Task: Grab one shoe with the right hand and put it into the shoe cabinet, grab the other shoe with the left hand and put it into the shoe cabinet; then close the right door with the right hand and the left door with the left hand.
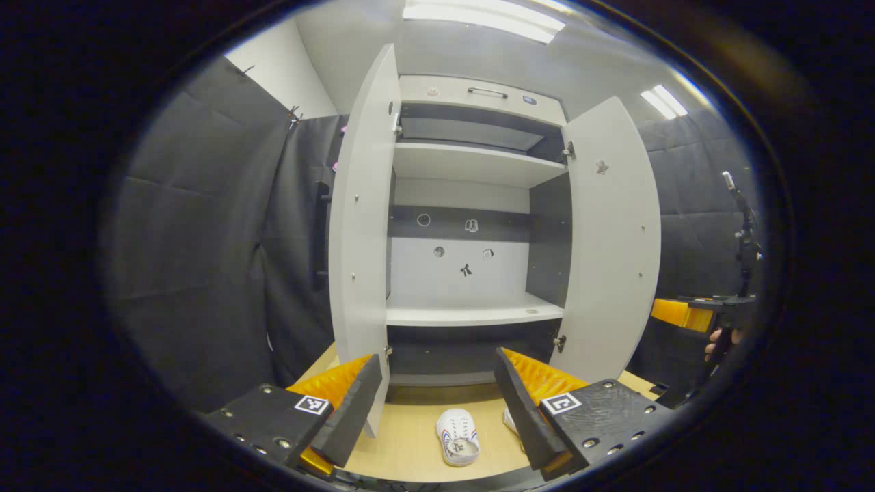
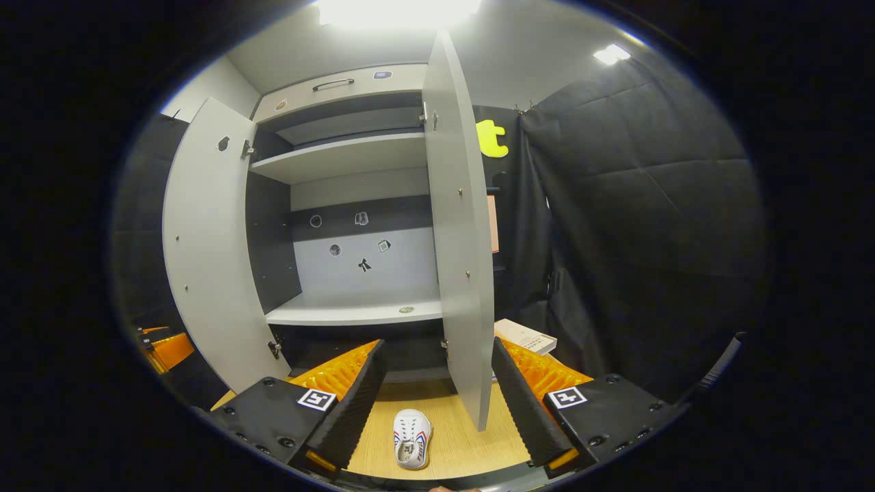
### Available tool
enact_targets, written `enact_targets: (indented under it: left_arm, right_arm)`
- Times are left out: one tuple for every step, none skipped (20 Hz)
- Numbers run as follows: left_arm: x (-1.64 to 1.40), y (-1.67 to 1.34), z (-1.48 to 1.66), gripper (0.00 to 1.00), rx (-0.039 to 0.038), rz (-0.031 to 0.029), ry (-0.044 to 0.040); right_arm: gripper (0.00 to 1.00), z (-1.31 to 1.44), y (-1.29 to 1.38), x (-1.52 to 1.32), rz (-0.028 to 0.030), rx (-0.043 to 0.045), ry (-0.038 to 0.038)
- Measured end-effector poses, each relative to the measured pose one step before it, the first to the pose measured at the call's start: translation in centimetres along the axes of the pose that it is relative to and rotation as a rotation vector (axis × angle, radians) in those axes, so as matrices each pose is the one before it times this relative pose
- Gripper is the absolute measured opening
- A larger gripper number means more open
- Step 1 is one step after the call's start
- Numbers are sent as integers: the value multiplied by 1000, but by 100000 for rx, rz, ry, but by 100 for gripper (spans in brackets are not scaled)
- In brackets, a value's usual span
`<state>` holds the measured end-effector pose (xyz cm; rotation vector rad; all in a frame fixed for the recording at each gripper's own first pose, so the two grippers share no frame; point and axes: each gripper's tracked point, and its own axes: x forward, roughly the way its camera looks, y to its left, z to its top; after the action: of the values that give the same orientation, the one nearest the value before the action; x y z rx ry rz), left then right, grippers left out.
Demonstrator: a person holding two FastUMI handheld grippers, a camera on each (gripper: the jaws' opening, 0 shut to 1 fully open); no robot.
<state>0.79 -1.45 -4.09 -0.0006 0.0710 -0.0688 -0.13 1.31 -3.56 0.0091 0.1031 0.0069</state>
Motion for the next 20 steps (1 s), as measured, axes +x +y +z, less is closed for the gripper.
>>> enact_targets:
  left_arm:
    - [6,-5,3,94,74,56,46]
    - [26,131,-214,94,270,354,-2]
    - [14,101,-167,94,295,242,358]
    - [113,15,-229,94,156,19,479]
    - [72,68,-118,94,38,-64,464]
    - [-136,8,-107,94,-7,-185,-48]
    - [-41,7,20,94,-60,-288,-101]
    - [63,87,-174,94,-80,-251,31]
    - [38,94,-89,94,-94,-69,139]
    - [-45,152,-306,94,-219,19,163]
    - [16,132,-77,94,-498,13,355]
    - [-49,68,-282,96,-1283,-172,406]
    - [-21,-32,28,94,-1761,-675,61]
    - [-68,143,-75,94,-1216,-288,-132]
    - [23,236,17,94,-287,279,34]
    - [-31,263,-228,96,266,209,221]
    - [-132,199,-28,97,557,157,332]
    - [-114,79,-221,97,536,98,315]
    - [-163,48,-173,94,373,-153,258]
    - [-130,15,-266,96,209,-221,448]
  right_arm:
    - [97,157,-11,110,-218,625,-288]
    - [97,77,174,21,157,768,-140]
    - [96,40,151,76,276,356,103]
    - [97,-174,178,52,503,84,479]
    - [96,-133,340,194,565,-81,680]
    - [96,-281,366,84,838,56,1204]
    - [96,-335,398,142,804,286,1781]
    - [96,-277,301,167,473,8,1658]
    - [97,-138,300,269,281,119,1285]
    - [96,-53,386,235,843,471,760]
    - [97,10,477,348,1057,659,1000]
    - [92,-82,563,333,1163,241,860]
    - [92,-104,428,410,829,-414,952]
    - [92,-152,296,536,191,-760,1930]
    - [92,-227,352,513,659,-689,1936]
    - [97,-97,657,523,1492,-246,1349]
    - [97,-292,578,520,1603,-136,1492]
    - [92,-393,488,658,1564,-263,2006]
    - [97,-529,425,674,1236,-12,2380]
    - [97,-636,255,611,1324,212,2679]
